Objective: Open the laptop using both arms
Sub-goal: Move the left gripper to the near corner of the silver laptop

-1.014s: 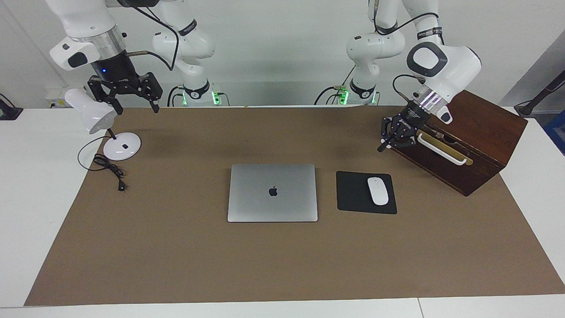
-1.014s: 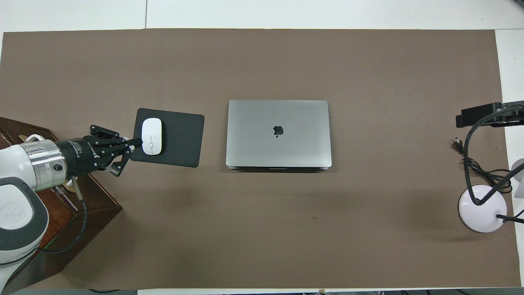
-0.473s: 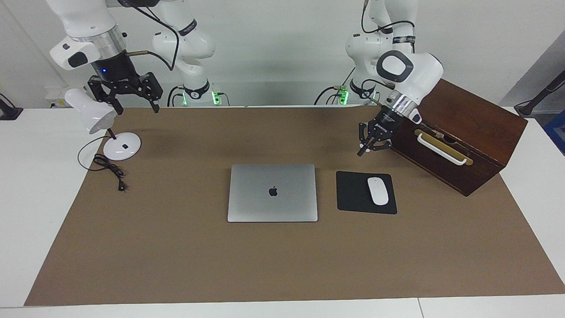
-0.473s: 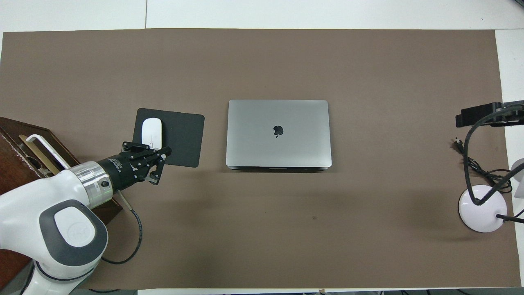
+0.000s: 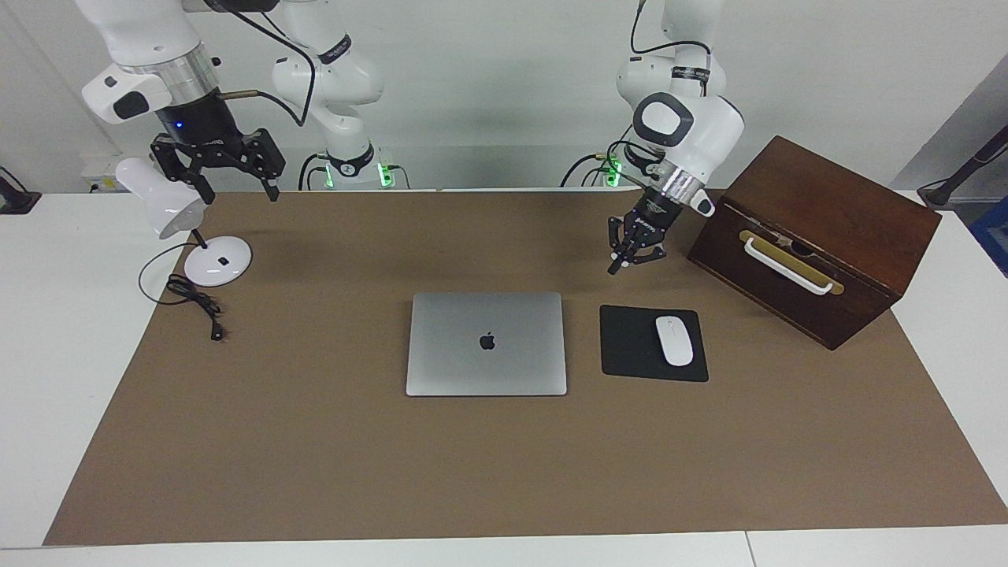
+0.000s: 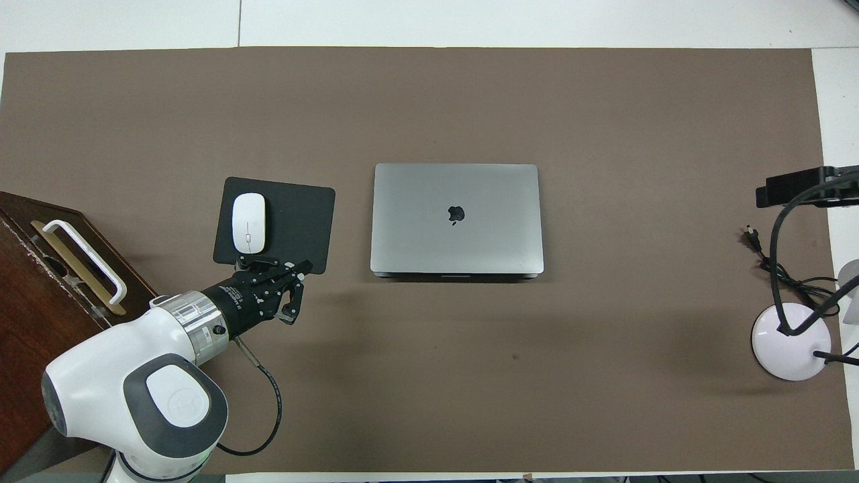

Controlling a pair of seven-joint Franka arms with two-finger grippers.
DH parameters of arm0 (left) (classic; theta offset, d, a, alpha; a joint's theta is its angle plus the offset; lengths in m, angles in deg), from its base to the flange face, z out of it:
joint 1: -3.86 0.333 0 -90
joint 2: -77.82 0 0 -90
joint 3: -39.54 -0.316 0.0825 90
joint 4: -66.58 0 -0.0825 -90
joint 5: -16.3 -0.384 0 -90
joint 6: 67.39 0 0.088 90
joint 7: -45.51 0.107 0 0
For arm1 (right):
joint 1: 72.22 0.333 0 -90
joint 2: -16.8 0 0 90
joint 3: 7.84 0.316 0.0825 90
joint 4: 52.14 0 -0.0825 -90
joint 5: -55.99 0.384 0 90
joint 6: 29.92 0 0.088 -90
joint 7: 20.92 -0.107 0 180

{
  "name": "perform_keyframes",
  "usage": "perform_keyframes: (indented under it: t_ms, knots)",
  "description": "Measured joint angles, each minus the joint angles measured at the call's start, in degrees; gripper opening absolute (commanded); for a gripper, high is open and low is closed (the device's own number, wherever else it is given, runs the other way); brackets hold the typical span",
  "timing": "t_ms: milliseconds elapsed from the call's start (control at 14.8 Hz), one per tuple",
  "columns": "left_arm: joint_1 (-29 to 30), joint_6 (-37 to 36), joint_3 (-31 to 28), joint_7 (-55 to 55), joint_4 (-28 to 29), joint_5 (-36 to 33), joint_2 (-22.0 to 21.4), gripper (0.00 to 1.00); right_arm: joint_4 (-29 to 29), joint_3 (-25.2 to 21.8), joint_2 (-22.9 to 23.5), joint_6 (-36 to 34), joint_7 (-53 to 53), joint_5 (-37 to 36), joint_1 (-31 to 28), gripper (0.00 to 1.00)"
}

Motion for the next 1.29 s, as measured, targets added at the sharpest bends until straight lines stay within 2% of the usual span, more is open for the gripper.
perform_keyframes:
  t_ms: [203, 406, 609, 1082, 1285]
  knots:
    - [-0.07, -0.15, -0.01, 12.71, 1.0, 10.08, 0.34, 0.0, 0.01, -0.07, -1.71, -0.04, 0.0, 0.0, 0.0, 1.0]
    - [-0.42, -0.38, -0.01, 17.93, 1.75, 13.1, 0.81, 0.0, -0.01, 0.03, -3.02, -0.15, 0.0, 0.0, 0.07, 1.0]
    - [-1.27, -0.6, 0.04, 29.11, 2.04, 22.35, 1.52, 0.0, -0.02, 0.08, -3.38, -0.15, 0.0, 0.0, 0.07, 1.0]
    - [-3.23, -6.29, 0.08, 52.37, 2.6, 41.48, 7.61, 0.0, -0.07, 0.08, -3.38, -0.15, 0.0, 0.0, 0.07, 1.0]
    - [-3.24, -10.08, -0.11, 57.54, 2.5, 44.92, 10.56, 0.0, -0.08, 0.07, -3.38, -0.15, 0.0, 0.0, 0.07, 1.0]
